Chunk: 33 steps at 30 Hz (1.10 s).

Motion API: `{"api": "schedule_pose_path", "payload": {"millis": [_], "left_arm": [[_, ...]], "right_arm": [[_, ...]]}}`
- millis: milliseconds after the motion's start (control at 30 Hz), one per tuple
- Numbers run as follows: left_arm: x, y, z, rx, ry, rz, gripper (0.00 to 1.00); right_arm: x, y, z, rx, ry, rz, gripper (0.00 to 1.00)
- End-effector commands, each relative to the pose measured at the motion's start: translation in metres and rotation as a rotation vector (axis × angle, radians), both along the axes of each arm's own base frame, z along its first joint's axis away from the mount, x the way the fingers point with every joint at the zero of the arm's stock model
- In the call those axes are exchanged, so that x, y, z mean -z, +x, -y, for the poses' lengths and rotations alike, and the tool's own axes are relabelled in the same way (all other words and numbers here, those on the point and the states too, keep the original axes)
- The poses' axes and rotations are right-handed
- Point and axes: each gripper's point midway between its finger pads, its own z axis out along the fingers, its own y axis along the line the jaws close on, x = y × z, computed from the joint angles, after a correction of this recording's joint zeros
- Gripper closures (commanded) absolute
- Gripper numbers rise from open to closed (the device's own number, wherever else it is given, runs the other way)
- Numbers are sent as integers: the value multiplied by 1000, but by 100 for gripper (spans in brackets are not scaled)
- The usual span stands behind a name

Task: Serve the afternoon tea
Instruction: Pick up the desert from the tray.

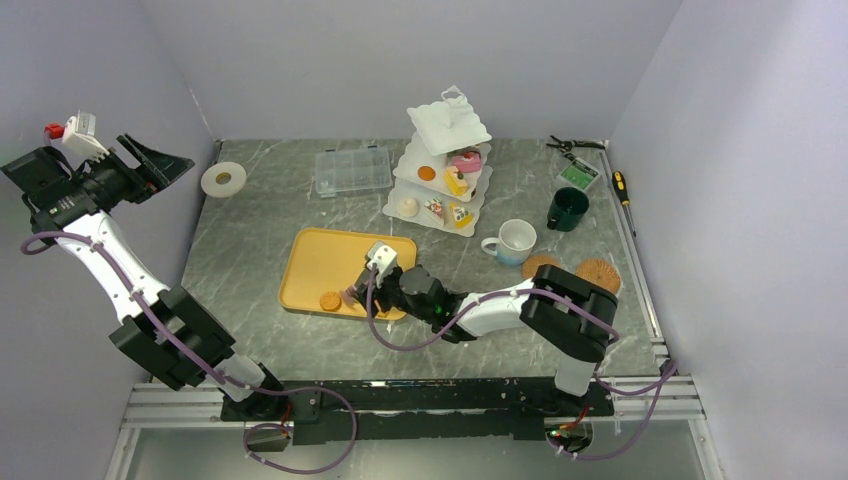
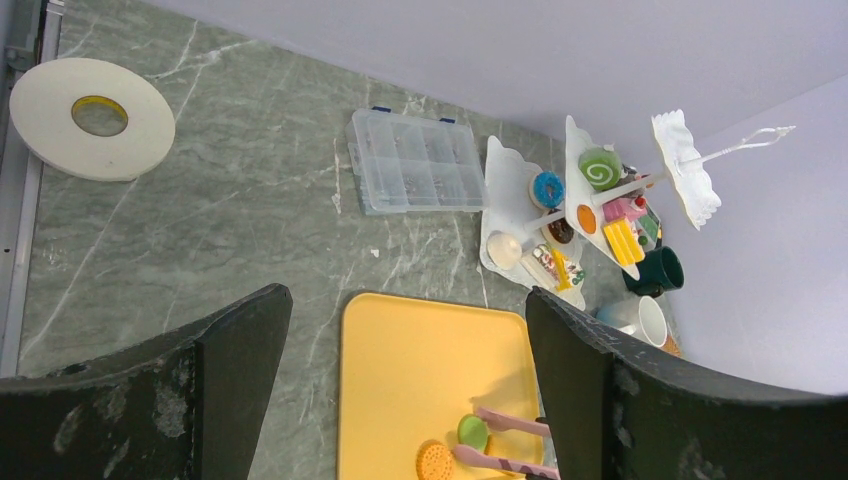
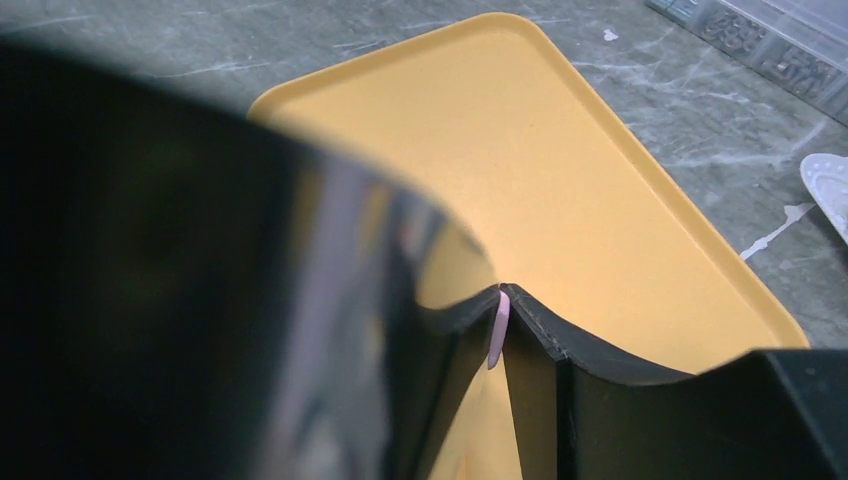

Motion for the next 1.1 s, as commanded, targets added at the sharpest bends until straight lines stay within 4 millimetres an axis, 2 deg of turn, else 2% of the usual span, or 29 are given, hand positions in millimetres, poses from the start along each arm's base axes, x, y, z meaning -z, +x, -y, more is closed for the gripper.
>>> {"api": "schedule_pose_path", "payload": {"millis": [0,133,300,467,867,1067], "left_arm": [[-26,-4,5,25,49,71,7],[-25,-3,5,25,50,70,7],[-25,-3,5,24,45,68,7],[-27,-4,5,24,49,72,7],[-27,-4,6,25,46,72,7],[-28,-4,6,26,47,74,7]], "right_arm": [[26,-11,5,-8,-44,-98,36],[27,-7,11,16,-66,-79,38],[23,-2,14,30,-91,-22,44],[3,4,15,41,-90,63,49],[-76,19,7,43,-22,215,50],[-133,40,12,58,63,268,50]]}}
